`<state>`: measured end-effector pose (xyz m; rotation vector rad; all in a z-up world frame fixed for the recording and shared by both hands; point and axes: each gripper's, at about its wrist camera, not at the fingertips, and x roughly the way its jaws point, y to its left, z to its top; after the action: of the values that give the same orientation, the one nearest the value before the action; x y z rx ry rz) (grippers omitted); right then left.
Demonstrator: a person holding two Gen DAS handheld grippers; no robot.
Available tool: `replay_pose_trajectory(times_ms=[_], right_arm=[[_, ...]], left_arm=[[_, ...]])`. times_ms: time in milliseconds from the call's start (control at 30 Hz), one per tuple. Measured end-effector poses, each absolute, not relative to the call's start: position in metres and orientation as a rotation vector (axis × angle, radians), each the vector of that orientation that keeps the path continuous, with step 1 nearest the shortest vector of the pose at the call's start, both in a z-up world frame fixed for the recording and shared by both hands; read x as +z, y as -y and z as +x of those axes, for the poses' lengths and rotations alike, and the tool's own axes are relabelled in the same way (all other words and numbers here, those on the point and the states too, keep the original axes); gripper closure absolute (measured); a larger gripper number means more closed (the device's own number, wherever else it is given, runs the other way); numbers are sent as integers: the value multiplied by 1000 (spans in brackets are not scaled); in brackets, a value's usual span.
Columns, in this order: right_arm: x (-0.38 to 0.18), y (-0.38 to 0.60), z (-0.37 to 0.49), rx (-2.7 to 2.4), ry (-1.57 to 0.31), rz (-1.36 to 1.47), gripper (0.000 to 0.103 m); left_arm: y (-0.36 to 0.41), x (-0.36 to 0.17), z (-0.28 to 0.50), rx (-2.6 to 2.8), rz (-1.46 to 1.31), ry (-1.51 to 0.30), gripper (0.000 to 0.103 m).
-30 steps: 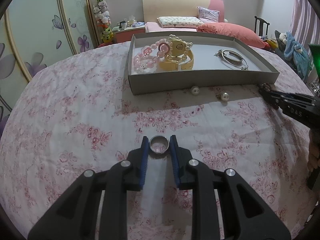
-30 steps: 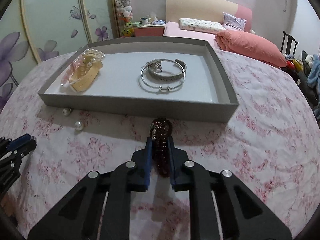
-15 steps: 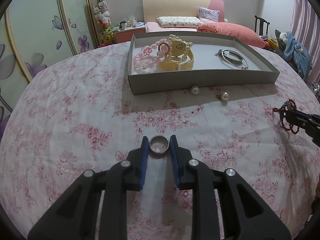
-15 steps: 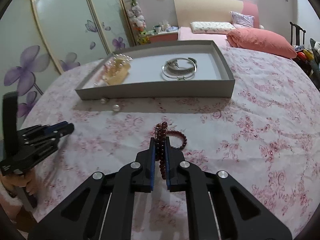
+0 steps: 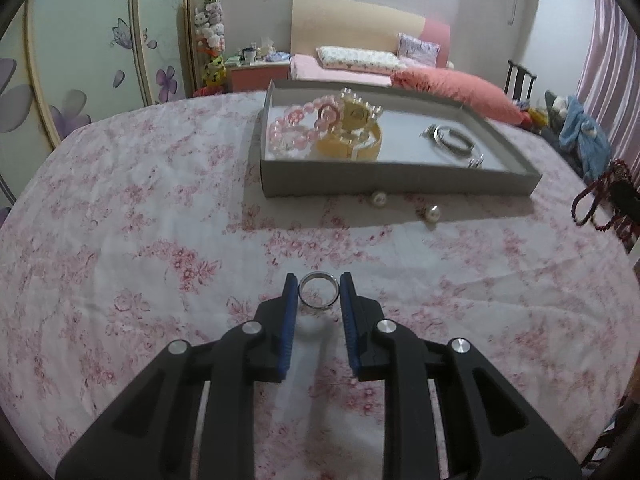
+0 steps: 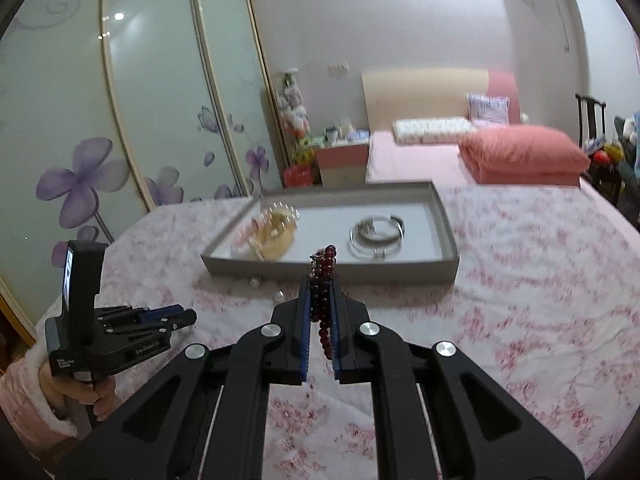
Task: Organize jewelry
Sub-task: 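Lift the silver ring and dark red beads and carry them over the grey tray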
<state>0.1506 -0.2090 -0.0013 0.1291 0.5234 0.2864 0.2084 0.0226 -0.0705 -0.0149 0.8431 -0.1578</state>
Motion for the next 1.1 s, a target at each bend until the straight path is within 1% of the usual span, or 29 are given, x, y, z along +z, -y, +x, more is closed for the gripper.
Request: replay_pose_trajectory(times_ms=[400,767,1100], right_arm=[[3,197,142,305,-476,91,94],[11,193,134,289,-421,73,94],[25,184,118,240,-269,27,94]], left_arm=[[-26,-50,196,-180,-68,-780,81],[-27,-22,176,-155,-71,-650,81],[-8,2,153,-132,-2,-491,81]])
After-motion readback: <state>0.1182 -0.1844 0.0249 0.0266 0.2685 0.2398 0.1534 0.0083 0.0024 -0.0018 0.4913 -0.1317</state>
